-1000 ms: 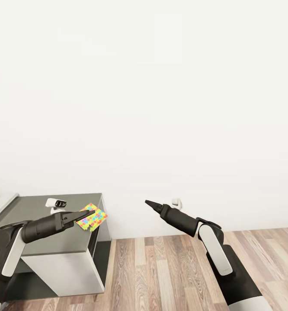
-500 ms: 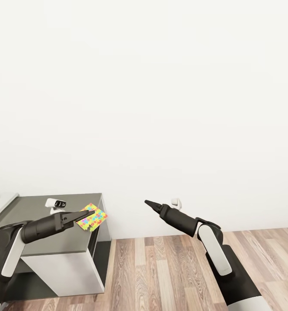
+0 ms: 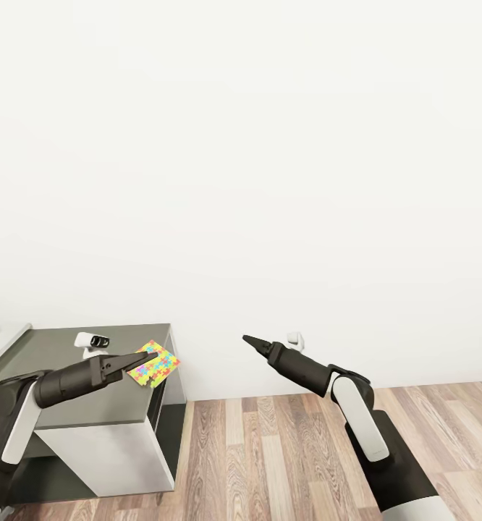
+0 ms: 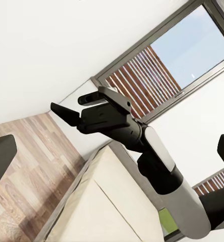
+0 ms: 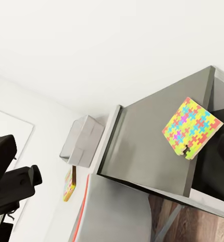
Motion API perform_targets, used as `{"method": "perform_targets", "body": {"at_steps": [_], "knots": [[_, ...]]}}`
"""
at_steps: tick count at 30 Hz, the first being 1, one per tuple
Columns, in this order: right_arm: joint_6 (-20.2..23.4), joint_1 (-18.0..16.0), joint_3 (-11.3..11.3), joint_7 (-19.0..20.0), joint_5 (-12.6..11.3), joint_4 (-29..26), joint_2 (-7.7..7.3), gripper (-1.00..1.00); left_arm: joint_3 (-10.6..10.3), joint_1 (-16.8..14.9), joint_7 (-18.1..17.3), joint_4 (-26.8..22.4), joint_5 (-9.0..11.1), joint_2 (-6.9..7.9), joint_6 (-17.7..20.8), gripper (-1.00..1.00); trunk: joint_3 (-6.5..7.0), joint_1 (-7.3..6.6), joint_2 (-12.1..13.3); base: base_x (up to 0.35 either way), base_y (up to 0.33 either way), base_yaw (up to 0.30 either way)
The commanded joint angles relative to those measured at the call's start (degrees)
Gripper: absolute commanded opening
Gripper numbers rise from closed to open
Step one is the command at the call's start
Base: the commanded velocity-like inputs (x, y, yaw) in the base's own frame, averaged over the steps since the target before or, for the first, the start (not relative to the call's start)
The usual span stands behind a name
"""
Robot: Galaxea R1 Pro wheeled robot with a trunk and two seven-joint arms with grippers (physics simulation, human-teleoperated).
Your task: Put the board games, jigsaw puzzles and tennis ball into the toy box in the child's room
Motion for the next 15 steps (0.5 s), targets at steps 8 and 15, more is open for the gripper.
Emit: {"method": "perform_targets", "body": {"at_steps": [8, 15], "knots": [[0.2, -0.1, -0.1, 0.1, -0.1, 0.0, -0.1, 1.0, 0.0, 0.0, -0.1, 0.0, 0.2, 0.02, 0.6, 1.0, -0.12, 0.04, -0.1, 0.0, 0.0, 0.0], [0.2, -0.1, 0.0, 0.1, 0.1, 0.0, 0.19, 1.0, 0.0, 0.0, -0.1, 0.0, 0.1, -0.02, 0.6, 1.0, -0.12, 0.04, -0.1, 0.0, 0.0, 0.0]]}}
